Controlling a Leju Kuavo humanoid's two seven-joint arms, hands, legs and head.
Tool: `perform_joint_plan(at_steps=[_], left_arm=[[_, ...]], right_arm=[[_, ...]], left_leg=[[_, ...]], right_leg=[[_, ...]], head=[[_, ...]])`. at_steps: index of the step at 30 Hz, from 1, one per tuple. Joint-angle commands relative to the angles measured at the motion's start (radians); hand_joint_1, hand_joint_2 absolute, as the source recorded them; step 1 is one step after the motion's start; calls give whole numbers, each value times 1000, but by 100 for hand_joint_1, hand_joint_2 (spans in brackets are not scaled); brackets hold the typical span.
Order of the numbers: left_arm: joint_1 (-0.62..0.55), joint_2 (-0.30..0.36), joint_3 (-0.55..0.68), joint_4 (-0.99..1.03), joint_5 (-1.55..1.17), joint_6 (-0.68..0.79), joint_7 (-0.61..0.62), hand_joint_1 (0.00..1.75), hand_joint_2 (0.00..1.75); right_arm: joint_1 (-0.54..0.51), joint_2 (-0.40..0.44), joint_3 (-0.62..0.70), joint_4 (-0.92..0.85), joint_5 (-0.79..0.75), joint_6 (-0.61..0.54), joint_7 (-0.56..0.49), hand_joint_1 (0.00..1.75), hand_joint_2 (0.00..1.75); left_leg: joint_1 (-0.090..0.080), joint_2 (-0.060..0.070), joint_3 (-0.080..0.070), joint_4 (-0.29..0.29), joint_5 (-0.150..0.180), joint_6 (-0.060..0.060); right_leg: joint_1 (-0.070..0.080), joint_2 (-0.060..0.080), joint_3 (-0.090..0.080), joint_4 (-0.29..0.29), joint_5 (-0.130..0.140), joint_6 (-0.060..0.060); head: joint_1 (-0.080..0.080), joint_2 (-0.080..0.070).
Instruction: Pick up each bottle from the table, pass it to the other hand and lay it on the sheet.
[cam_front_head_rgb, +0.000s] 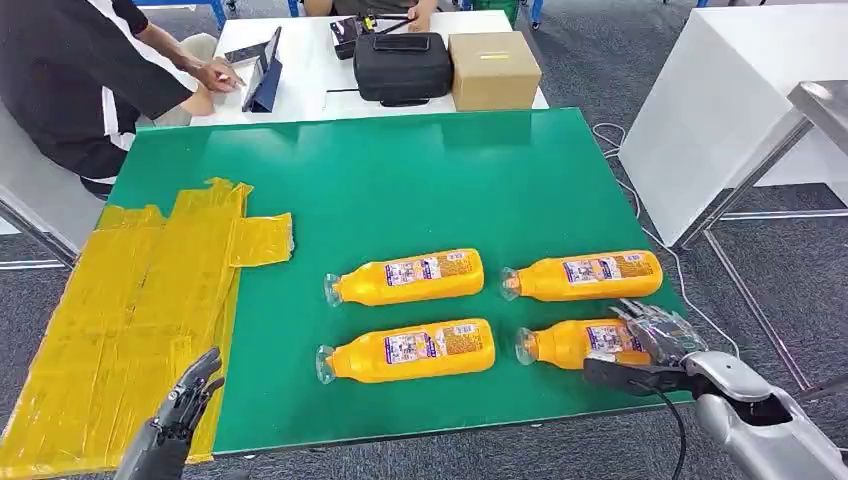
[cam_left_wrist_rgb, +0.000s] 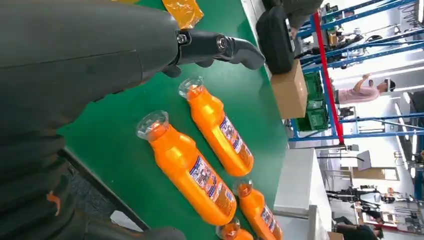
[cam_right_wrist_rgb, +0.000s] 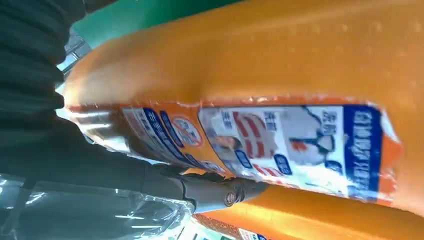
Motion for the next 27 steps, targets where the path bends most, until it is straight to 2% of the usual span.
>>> perform_joint_plan(at_steps=[1, 5, 9, 16, 17, 18, 19, 20, 21, 22, 23, 25, 27], left_arm=[[-24, -32, 22, 40, -6, -21, 19, 0, 175], [-30, -45, 30, 44, -13, -37, 25, 0, 175], [-28, -28, 19, 50, -23, -37, 14, 0, 175], [-49, -18, 1, 61, -22, -42, 6, 0, 175], [-54, -18, 1, 64, -22, -43, 6, 0, 175], [-57, -19, 1, 67, -22, -42, 6, 0, 175], [-57, -19, 1, 67, -22, -42, 6, 0, 175], [-56, -21, 1, 66, -23, -41, 6, 0, 175], [-56, -22, 2, 64, -24, -41, 6, 0, 175], [-55, -23, 2, 63, -25, -40, 6, 0, 175], [-54, -23, 2, 62, -26, -40, 6, 0, 175], [-50, -23, 2, 61, -30, -40, 6, 0, 175], [-43, -22, 4, 56, -33, -34, 5, 0, 175]], right_arm=[[3, 56, 7, 124, -28, 36, 23, 0, 175], [27, 45, 3, 123, -35, 44, 27, 0, 175], [68, 47, -16, 102, -27, 51, 57, 0, 175], [54, 30, 8, 161, -45, 112, 62, 0, 175], [50, 33, 13, 171, -45, 114, 62, 5, 175], [42, 38, 22, 185, -44, 118, 61, 14, 175], [43, 42, 24, 185, -44, 117, 63, 33, 175], [43, 47, 27, 184, -44, 116, 64, 61, 175], [44, 49, 31, 183, -44, 116, 64, 105, 175], [45, 50, 33, 182, -44, 116, 64, 138, 175], [46, 52, 35, 181, -45, 116, 64, 148, 175], [41, 51, 49, 184, -40, 111, 63, 157, 175], [31, 56, 55, 192, -30, 64, 53, 150, 175]], left_leg=[[1, -2, 3, -2, 0, -2], [1, -4, 5, -2, 0, -2], [1, -4, 6, -2, -1, -1], [1, -6, 8, -3, -1, -1], [1, -8, 9, -3, -1, -2], [2, -5, 9, -3, -1, -1], [2, -7, 9, -3, -1, -2], [2, -8, 9, -4, 0, -2], [2, -5, 9, -2, -1, -1], [2, -6, 10, -3, -1, -2], [2, -4, 10, -2, -1, -1], [2, -6, 11, -4, 0, -1], [2, -5, 11, -3, -1, -1]], right_leg=[[1, 0, 3, -3, 0, -1], [1, -1, -1, -4, 0, -1], [1, -2, -2, -4, 0, -1], [1, -3, 0, -5, -1, -1], [0, -3, 1, -6, -1, -1], [1, -3, 1, -5, -1, -1], [1, -3, 1, -6, 0, -1], [1, -3, 2, -7, 0, -1], [1, -3, 2, -6, 0, -1], [1, -2, 2, -7, 0, -1], [1, -2, 3, -6, 0, -1], [1, -2, 4, -8, 1, -1], [1, -1, 5, -8, 1, 0]], head=[[0, 0], [0, 0], [0, 0], [0, 0], [0, 0], [0, 0], [0, 0], [0, 0], [0, 0], [0, 0], [0, 0], [1, 0], [1, 0]])
